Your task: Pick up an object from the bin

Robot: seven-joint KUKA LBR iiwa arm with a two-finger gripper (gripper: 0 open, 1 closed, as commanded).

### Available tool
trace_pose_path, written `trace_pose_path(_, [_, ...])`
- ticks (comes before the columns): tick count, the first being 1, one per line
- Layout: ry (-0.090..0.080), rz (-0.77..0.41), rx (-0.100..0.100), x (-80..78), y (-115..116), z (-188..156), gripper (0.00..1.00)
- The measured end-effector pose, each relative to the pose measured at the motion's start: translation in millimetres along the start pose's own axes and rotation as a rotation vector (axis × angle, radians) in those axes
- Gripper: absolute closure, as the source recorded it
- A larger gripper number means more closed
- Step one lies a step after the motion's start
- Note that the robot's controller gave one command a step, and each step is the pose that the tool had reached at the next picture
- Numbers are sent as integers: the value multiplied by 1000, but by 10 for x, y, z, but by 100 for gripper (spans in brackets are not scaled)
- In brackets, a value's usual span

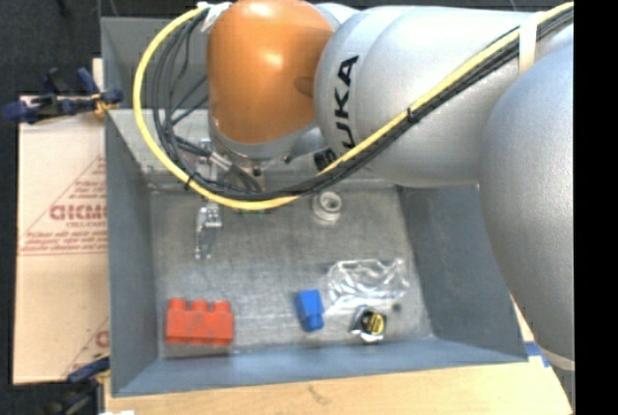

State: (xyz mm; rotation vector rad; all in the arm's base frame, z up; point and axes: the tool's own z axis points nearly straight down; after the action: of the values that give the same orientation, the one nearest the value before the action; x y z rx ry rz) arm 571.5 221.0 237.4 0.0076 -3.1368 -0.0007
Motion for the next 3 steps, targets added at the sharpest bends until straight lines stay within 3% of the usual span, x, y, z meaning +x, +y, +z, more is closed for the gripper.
trace_pose_path(1, [1,-258,3,790,18,1349,0])
trace_pose_path(2, [-7,-254,-1,762,31,1312,100])
trace_pose_path(3, [-16,-225,0,660,-201,404,100])
